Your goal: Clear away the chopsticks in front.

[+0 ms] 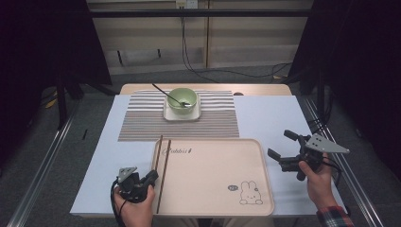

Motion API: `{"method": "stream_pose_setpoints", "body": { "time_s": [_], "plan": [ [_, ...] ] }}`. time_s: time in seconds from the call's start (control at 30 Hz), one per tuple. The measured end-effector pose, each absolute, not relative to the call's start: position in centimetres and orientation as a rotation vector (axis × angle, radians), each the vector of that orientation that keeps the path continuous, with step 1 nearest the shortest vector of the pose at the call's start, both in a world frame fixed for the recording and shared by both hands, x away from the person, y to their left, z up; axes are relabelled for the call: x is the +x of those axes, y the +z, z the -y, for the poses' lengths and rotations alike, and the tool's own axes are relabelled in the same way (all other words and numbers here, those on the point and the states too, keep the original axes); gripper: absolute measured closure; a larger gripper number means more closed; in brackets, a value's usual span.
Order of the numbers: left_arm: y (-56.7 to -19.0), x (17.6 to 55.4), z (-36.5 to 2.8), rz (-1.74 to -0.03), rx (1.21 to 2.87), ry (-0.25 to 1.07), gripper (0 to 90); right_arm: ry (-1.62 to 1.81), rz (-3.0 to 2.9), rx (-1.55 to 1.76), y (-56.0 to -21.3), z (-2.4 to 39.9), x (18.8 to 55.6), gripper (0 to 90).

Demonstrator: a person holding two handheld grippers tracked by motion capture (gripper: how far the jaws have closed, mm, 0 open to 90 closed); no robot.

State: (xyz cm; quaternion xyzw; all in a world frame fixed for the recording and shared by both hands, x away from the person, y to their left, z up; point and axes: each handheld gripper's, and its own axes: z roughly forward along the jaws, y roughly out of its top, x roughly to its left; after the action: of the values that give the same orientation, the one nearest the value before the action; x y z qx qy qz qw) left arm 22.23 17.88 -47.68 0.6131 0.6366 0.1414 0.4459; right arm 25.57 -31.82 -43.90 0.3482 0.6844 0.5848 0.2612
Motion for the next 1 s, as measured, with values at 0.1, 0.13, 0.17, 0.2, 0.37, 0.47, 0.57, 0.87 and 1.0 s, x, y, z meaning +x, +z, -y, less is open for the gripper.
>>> {"method": "stream_pose_setpoints", "body": {
  "time_s": [0.1,0.13,0.17,0.2,0.37,0.47,0.57,0.87,1.0],
  "plan": [
    [-47.69,22.21,-17.77,-1.582,1.522,0.347,85.6,1.584,-1.854,0.943,-43.91,31.81,25.58,1.0],
    [-47.70,22.19,-17.79,-1.580,1.525,0.344,85.6,1.584,-1.854,0.942,-43.91,31.81,25.58,1.0],
    [-47.71,22.18,-17.82,-1.579,1.528,0.343,85.6,1.584,-1.854,0.942,-43.91,31.81,25.57,1.0],
    [-47.72,22.17,-17.81,-1.581,1.532,0.343,85.6,1.586,-1.854,0.942,-43.90,31.81,25.57,1.0],
    [-47.71,22.10,-17.68,-1.576,1.541,0.343,85.6,1.585,-1.853,0.939,-43.91,31.81,25.60,1.0],
    [-47.75,22.12,-17.62,-1.584,1.546,0.344,85.5,1.584,-1.853,0.939,-43.91,31.82,25.61,1.0],
    [-47.79,22.14,-17.58,-1.588,1.552,0.350,85.4,1.588,-1.853,0.944,-43.90,31.80,25.58,1.0],
    [-48.06,22.38,-17.41,-1.602,1.567,0.340,84.6,1.587,-1.853,0.941,-43.90,31.80,25.60,1.0],
    [-48.12,22.45,-17.32,-1.606,1.576,0.333,84.6,1.581,-1.853,0.937,-43.91,31.81,25.63,1.0]
  ]
}}
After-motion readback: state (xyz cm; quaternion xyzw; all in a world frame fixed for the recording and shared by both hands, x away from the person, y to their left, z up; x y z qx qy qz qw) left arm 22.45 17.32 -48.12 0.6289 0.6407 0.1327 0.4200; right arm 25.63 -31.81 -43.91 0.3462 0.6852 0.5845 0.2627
